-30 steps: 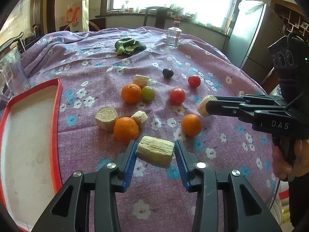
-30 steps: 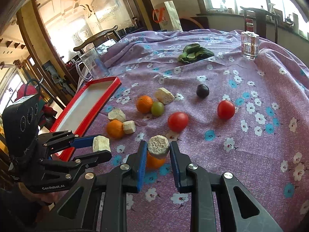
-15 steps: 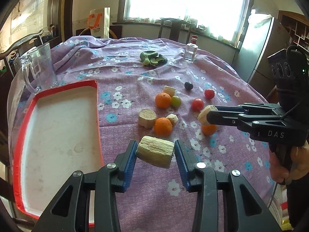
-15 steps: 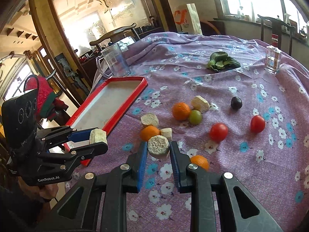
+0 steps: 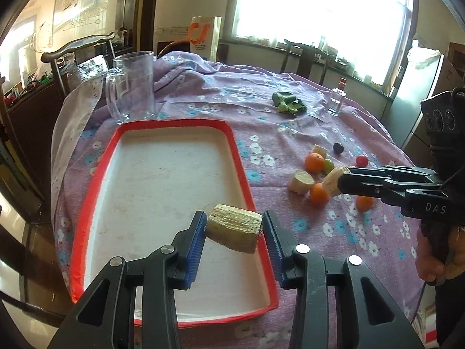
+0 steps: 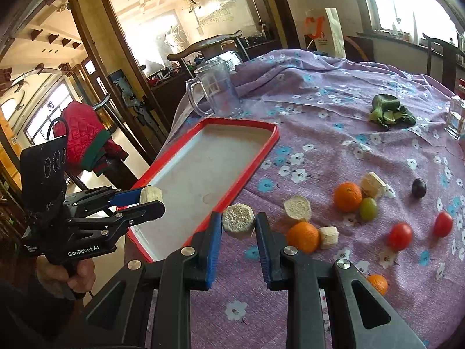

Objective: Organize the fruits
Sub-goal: 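Carry the block with the left tool while the right tool carries the slice to the white tray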

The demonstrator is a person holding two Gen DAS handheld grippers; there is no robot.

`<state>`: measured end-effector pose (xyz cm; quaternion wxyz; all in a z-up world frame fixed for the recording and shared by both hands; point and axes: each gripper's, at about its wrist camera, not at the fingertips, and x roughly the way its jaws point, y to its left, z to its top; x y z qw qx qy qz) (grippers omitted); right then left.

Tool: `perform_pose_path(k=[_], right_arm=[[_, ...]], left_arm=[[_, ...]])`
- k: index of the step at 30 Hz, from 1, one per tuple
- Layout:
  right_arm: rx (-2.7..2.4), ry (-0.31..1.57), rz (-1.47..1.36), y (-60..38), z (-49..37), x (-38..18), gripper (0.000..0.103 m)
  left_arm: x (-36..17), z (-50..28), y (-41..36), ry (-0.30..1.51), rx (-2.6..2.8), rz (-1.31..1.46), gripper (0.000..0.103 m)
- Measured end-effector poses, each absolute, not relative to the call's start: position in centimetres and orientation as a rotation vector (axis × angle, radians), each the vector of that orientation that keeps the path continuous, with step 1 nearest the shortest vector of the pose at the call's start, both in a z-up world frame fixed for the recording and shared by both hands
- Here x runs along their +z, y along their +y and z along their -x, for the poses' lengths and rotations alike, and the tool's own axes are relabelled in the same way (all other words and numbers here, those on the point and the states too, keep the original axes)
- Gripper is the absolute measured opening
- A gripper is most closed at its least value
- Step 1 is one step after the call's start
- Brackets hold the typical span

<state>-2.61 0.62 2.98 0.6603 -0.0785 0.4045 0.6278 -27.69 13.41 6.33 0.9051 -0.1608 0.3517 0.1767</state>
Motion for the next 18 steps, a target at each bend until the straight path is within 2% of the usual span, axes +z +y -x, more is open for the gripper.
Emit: perform_pose_path(k=[18], right_arm=[[1.482,0.976,0.222,11.7,5.6,1.7,0.024]], left_arm=[[4.0,28.5,20.2,0.741,0.51,0.396,0.039]])
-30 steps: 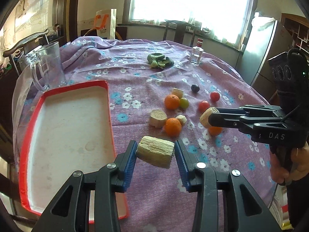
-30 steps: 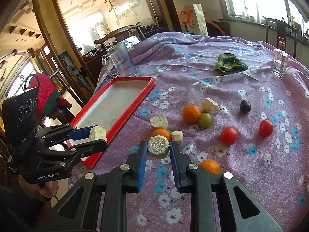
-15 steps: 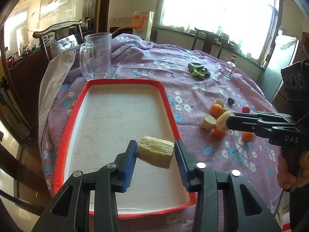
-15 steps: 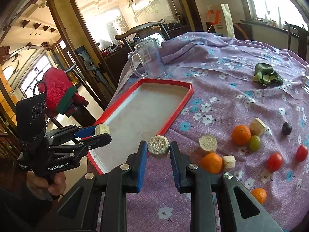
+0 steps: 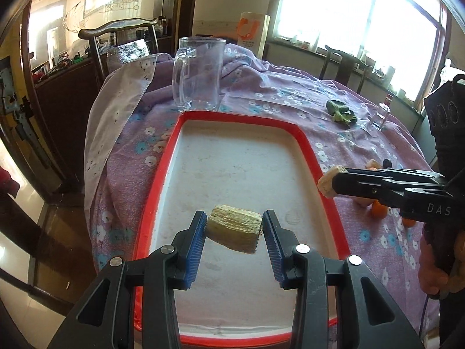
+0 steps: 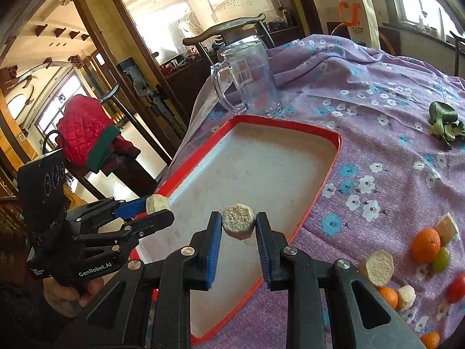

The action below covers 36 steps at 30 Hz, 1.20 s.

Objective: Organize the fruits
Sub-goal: 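Carry the block with the left tool while the right tool carries the slice to the white tray, then open the left tool over the tray while the right tool releases its slice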

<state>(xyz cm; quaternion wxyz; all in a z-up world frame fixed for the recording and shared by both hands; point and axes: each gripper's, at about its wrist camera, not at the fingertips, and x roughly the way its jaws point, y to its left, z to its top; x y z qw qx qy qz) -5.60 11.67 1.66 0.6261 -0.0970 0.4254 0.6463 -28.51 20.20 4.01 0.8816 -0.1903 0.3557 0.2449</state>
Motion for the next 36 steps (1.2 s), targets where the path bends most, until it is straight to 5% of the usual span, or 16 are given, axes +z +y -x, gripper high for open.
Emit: perform_pose_path(k=[21,23,27,36], right_arm=[[1.411,0.996,0.431,18.9,6.6,-2.8,0.028],[1.419,0.991,0.432,18.8,6.7,-2.8,0.031],[1.424,0.975,0.422,18.3,6.8,-2.2,0.048],[1.457,0.934,0.37,15.1,6.7,0.6,0.049]], left_arm=[[-0.2,26.8,22.7,0.842,0.55,0.421,0.04],[-0.2,26.9,22.7,0.845,0.559,0.428,0.045],[0.4,27.2,22.2,0.839,0.597,0.404,0.073],[2.2,28.0,20.8,0.808,0.609,0.382,0.081]])
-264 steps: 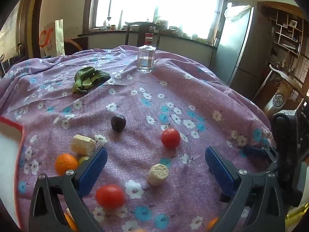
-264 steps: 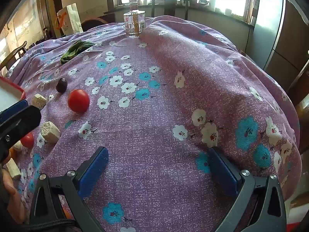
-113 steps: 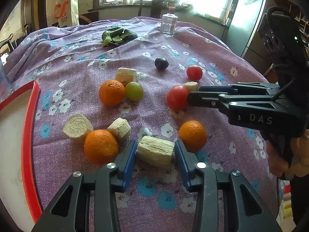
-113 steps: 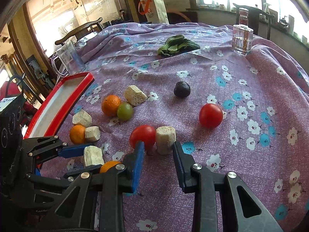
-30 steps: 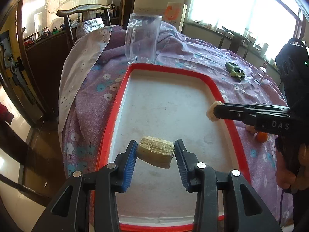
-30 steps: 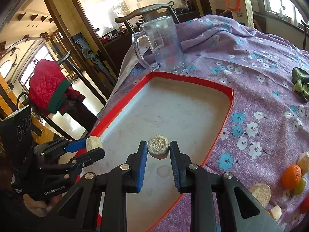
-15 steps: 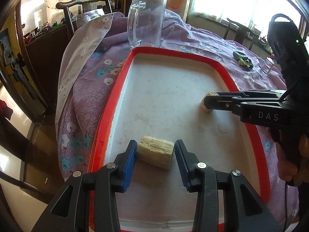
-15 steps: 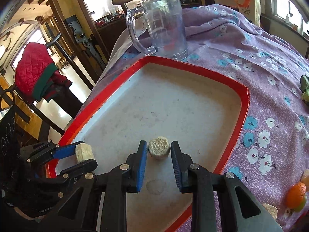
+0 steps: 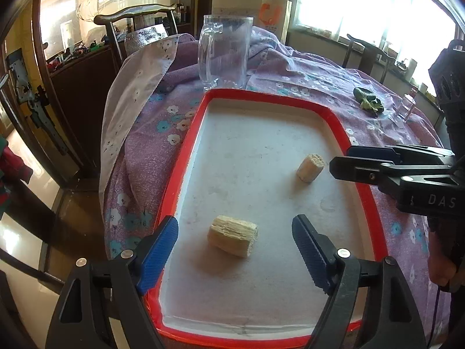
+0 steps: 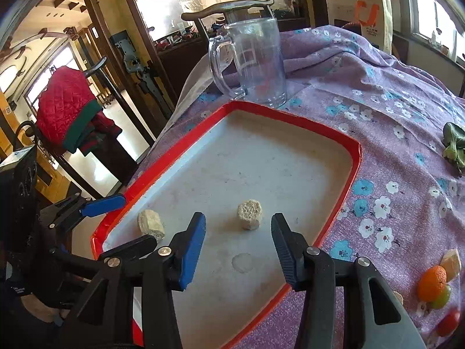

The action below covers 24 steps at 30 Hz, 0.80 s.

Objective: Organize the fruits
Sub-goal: 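Open the left tool over the tray while the right tool releases its slice, then move both open tools back over the remaining food items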

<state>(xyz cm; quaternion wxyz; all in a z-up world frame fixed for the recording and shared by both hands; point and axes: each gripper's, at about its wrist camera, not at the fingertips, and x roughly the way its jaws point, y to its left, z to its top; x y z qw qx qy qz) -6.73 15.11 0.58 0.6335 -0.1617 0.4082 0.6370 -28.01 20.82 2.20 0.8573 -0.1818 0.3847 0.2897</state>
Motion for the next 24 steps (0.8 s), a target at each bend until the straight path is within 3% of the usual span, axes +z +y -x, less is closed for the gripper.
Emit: perform_pose_path(k=[24], right_arm=[[1.355,0.904,0.262,2.2,3.0,2.4,0.053]], left_arm=[[5.6,27.4,15.5,0.762,0.517,0.315,0.081]])
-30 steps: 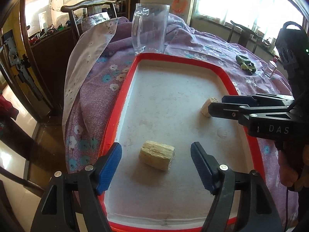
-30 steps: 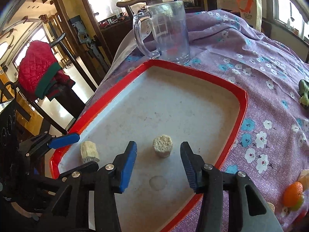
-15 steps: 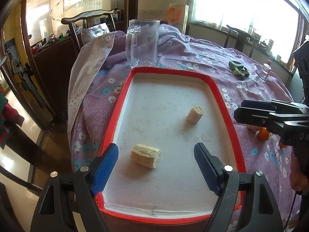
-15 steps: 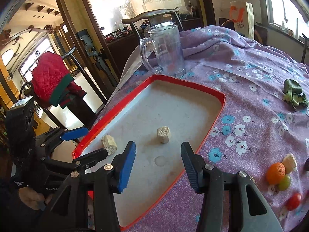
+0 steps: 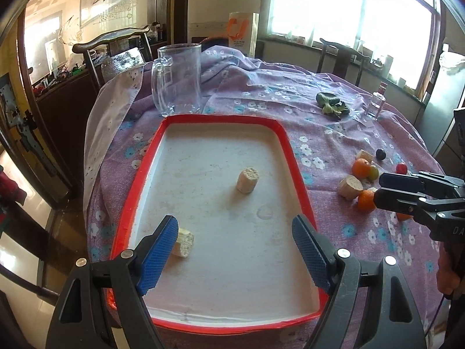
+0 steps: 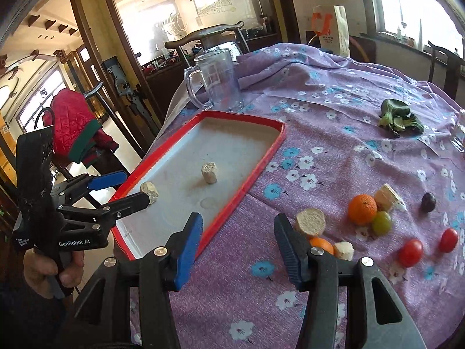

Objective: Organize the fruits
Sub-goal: 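Move both open tools back over the remaining food items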

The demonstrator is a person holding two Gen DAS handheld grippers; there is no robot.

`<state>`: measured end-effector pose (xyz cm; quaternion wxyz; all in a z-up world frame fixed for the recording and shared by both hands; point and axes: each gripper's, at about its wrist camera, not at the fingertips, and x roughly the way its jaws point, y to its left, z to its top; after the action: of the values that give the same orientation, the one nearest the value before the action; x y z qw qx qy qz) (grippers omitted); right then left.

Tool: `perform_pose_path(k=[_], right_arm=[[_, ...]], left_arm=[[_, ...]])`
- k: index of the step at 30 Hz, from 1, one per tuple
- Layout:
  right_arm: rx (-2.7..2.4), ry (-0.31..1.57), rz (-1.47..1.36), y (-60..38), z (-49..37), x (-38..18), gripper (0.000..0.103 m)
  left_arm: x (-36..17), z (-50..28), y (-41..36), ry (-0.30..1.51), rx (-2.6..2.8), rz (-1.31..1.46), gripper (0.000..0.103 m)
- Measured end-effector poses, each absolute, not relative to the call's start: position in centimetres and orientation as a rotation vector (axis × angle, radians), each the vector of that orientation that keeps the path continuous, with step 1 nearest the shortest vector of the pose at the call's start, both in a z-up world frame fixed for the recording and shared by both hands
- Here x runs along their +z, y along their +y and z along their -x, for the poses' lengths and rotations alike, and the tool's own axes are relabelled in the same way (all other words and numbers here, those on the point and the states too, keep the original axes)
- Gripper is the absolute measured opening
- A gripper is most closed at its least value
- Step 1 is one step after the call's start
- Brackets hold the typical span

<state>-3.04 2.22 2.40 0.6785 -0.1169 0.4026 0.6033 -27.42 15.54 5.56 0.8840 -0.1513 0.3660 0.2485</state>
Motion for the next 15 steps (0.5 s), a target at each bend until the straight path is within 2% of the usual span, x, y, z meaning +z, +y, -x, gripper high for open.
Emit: perform_pose_path(k=[15], right_arm=[[1.149,0.916,0.211,-8.0,-1.6,0.9,0.056]], left_arm=[[5.9,21.9,10.4,0.781,0.322,0.262,0.081]])
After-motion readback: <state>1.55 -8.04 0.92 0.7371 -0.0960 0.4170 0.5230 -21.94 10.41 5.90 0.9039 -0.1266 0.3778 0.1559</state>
